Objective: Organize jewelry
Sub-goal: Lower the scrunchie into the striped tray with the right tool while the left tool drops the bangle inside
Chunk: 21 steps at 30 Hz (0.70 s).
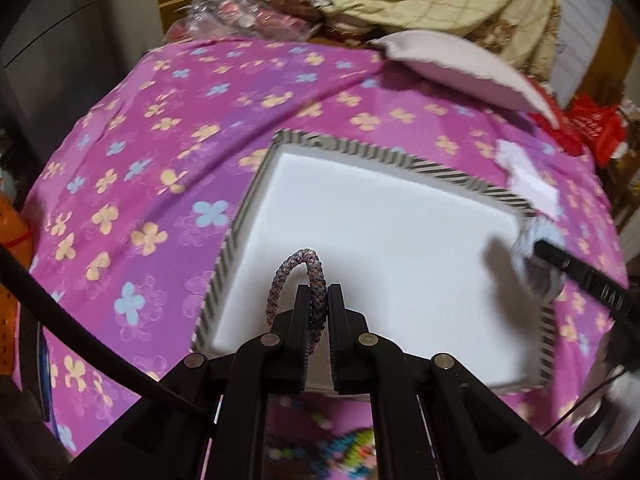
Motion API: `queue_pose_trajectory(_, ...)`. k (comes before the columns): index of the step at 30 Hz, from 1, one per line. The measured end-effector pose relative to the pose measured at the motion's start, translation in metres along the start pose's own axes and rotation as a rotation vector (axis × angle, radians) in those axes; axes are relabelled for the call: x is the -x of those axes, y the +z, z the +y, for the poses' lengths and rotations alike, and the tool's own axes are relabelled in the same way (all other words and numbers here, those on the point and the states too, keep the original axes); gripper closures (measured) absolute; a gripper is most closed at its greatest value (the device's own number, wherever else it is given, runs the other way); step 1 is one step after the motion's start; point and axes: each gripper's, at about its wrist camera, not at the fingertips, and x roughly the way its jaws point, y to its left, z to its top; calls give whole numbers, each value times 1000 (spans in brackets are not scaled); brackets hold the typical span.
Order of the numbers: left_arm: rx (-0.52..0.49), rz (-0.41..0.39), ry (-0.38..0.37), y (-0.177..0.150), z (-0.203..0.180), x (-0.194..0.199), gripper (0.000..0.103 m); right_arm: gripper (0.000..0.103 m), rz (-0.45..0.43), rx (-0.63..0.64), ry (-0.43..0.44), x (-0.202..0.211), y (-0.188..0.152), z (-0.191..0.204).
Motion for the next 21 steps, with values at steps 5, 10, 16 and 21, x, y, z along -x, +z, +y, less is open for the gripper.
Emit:
queue_pose_trajectory(5, -6, 34, 57, -4, 3, -24, 80, 63, 31, -9, -50, -34, 15, -11)
queue_pose_trajectory(10, 17, 58, 79, -5, 9, -42, 80, 59, 21, -34, -59, -49, 21, -19)
queue_pose_trajectory(16, 58, 80, 91, -8, 15, -51, 79, 51, 4, -59, -25, -44, 23, -22)
queue_pose_trajectory(21, 75, 68, 74, -11, 16, -44, 62, 38, -19, -78, 11, -20, 14, -25)
